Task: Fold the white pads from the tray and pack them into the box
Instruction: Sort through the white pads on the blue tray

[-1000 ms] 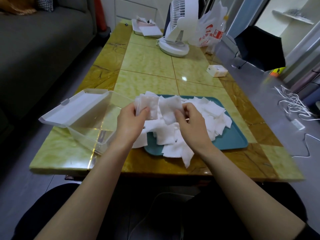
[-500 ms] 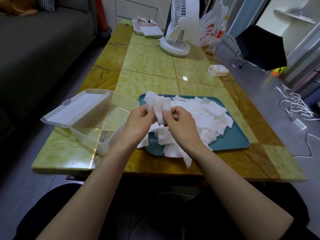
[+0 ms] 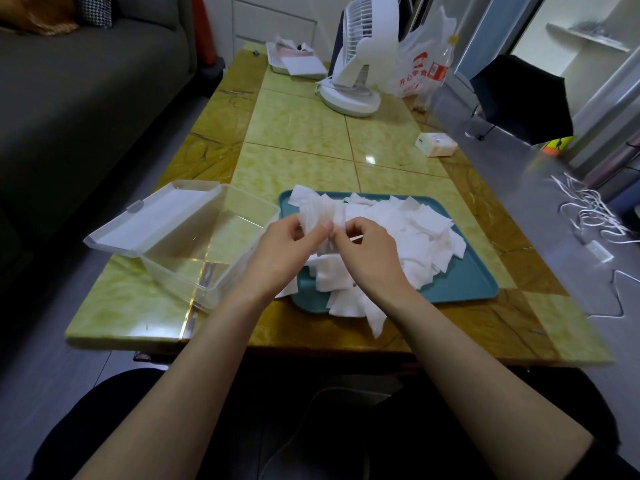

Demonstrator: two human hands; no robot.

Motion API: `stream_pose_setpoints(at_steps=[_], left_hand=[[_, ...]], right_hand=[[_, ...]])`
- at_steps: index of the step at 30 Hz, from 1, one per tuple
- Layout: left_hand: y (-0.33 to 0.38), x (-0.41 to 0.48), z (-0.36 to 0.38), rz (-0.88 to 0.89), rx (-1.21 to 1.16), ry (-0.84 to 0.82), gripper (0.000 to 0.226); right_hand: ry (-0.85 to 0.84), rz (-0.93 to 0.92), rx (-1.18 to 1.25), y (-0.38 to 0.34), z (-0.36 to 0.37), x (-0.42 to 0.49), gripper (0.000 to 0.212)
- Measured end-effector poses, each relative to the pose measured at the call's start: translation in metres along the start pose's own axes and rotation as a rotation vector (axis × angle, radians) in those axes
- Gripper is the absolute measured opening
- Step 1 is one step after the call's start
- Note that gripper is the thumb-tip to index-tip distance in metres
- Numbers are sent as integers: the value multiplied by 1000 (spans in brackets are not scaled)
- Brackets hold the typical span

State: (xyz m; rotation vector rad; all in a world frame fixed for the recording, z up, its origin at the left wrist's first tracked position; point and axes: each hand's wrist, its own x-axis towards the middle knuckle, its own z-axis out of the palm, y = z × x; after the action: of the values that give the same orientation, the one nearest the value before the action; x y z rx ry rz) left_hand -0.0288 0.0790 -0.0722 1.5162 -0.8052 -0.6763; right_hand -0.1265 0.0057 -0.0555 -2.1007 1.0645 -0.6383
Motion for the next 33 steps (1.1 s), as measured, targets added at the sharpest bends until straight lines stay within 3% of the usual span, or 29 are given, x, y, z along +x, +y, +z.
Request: stream_pose_setpoints(at_steps=[3,5,9,12,19,22,26,31,33], left_hand=[[0,1,-1,-22,-3,-8,40],[0,2,-2,-46,-19,-7,50],[0,1,1,-21,12,1,38],[-2,0,2,-2,1,-9,34],[0,0,-1,-34,-112,37,23],[-2,1,-2,-26,-104,52,25],[0,3,-2,-56,-140,50,45],[-1,1,-2,-10,-92,69,26],[-1,1,-3,-15,-89,64,28]], right_hand=[[3,18,42,3,-1,2,13],[17,22,89,4,-2,2,17],[135,-70,37,6,-6,2,19],[94,-101,56,6,-5,2,8],[26,-137,108,0,-4,-8,14],[17,-172,49,1,-4,-10,25],[53,-250,-30,1,-3,-11,23],[56,-278,-72,-2,-4,-11,18],[66,-283,-58,-3,-5,-11,16]])
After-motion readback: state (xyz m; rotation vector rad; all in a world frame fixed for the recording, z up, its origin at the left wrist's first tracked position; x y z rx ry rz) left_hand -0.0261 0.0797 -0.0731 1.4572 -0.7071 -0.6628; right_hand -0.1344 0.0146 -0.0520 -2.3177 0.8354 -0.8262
